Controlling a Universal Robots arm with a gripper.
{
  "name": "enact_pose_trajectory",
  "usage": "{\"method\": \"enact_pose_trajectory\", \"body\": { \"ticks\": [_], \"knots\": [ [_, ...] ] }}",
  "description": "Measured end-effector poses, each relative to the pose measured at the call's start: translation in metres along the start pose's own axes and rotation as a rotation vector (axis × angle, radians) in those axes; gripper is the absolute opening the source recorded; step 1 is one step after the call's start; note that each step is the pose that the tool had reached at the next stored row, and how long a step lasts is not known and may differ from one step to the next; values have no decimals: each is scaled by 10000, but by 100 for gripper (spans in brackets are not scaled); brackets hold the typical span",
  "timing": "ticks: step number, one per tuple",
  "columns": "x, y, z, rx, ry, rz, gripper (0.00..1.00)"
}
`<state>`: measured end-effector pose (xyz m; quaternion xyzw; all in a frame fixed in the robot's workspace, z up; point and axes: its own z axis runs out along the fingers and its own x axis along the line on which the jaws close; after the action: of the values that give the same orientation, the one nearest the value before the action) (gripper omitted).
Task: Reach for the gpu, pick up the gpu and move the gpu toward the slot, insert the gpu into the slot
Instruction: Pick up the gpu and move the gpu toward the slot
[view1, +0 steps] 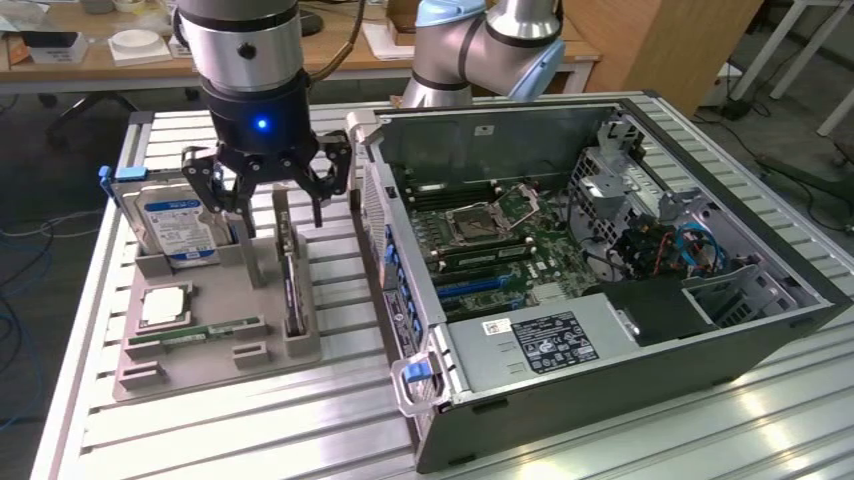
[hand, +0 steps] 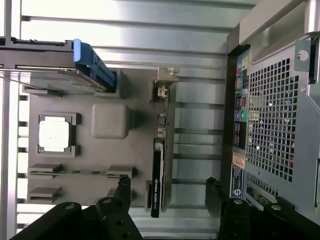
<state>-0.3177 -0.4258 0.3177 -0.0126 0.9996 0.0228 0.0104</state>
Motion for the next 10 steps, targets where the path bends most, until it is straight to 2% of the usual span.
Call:
{"method": "enact_pose_trajectory", "body": {
  "ticks": [10],
  "knots": [
    [14, -7, 137, -7, 0, 0, 71]
  ]
}}
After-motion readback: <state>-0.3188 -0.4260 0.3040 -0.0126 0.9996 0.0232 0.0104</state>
